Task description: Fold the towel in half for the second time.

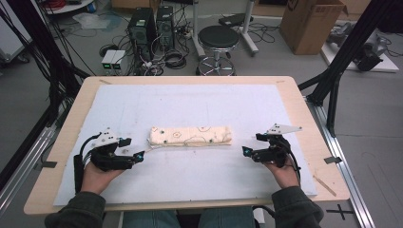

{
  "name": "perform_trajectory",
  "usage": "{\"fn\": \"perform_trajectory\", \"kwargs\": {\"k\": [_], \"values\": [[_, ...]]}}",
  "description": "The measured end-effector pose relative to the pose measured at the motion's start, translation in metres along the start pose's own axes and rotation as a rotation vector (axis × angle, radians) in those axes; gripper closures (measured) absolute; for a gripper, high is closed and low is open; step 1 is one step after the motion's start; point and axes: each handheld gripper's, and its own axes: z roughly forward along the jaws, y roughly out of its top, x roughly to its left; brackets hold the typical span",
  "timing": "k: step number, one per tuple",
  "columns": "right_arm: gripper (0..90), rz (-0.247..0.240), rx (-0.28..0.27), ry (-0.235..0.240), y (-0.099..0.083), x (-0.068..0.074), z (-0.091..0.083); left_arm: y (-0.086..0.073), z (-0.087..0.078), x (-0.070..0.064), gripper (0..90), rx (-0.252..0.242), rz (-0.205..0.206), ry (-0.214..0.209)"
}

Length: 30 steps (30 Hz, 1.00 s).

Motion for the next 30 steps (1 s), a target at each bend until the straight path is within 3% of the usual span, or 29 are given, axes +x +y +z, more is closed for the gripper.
{"fn": "perform_trajectory", "kwargs": {"k": [23, 30], "values": [[12.3, -0.010, -0.012, -0.007, -0.018, 0.009, -0.012, -0.018, -0.010, -0.011, 24.8, 0.015, 0.023, 0.006], [12.3, -0.027, -0.017, -0.004, -0.023, 0.014, -0.017, -0.024, -0.015, -0.020, 24.8, 0.021, 0.038, 0.013]]}}
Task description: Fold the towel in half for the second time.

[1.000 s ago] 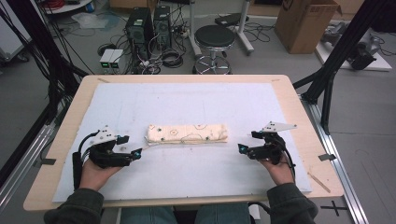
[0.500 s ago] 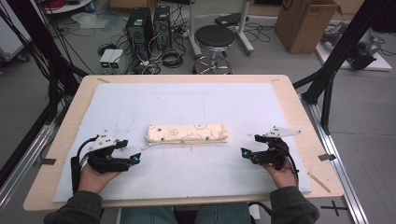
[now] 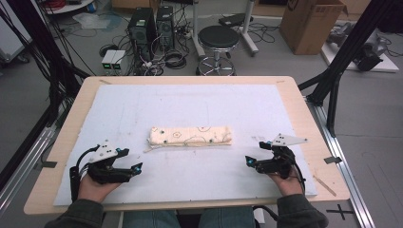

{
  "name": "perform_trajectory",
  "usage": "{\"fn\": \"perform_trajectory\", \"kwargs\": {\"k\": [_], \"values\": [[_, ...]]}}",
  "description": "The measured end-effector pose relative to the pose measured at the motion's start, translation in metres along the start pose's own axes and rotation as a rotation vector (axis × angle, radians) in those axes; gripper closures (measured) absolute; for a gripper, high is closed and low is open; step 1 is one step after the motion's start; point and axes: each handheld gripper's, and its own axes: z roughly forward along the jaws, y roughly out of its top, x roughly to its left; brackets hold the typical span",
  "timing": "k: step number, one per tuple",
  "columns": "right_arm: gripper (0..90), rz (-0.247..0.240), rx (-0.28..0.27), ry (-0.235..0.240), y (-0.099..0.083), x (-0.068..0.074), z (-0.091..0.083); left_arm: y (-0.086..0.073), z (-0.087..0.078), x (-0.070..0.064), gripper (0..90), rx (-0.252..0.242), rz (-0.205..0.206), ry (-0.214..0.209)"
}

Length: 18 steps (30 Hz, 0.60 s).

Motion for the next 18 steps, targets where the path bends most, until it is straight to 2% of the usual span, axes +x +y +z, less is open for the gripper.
{"fn": "perform_trajectory", "kwargs": {"k": [11, 18], "values": [[12.3, -0.017, 0.008, 0.007, -0.008, 0.008, -0.006, -0.004, -0.004, -0.001, 24.8, 0.000, 0.002, 0.011], [12.3, -0.025, 0.029, 0.023, -0.013, 0.014, -0.007, -0.004, -0.002, -0.001, 24.8, 0.001, 0.008, 0.002]]}}
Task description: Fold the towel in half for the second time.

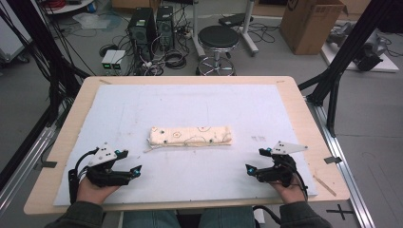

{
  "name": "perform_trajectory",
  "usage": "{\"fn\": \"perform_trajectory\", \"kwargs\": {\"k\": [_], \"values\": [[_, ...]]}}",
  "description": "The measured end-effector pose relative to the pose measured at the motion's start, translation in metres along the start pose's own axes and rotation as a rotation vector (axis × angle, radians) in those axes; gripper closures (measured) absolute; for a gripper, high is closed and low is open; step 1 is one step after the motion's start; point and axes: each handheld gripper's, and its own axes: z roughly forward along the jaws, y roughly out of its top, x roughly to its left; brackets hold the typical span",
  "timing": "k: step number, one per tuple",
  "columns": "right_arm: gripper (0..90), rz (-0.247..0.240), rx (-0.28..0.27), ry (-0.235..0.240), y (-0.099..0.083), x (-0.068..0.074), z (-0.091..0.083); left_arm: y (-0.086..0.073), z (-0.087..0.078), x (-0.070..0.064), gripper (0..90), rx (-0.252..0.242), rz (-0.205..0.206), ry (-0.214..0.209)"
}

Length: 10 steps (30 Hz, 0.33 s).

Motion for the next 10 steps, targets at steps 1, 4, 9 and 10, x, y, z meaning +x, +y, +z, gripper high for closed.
{"fn": "perform_trajectory", "kwargs": {"k": [1, 4, 9, 10], "values": [[12.3, -0.006, 0.005, 0.000, -0.0004, 0.0009, 0.0005, -0.0001, 0.0001, 0.0003, 24.8, 0.000, 0.002, 0.002], [12.3, -0.015, 0.015, 0.002, -0.0006, 0.0034, 0.0026, -0.0002, 0.0003, 0.0007, 24.8, -0.001, 0.001, 0.004], [12.3, -0.032, 0.025, 0.007, -0.0001, 0.0053, 0.0072, 0.0013, 0.0009, -0.0005, 24.8, -0.005, 0.014, 0.003], [12.3, -0.030, 0.026, 0.009, 0.0001, 0.0051, 0.0074, 0.0017, 0.0012, -0.0002, 24.8, -0.005, 0.017, 0.002]]}}
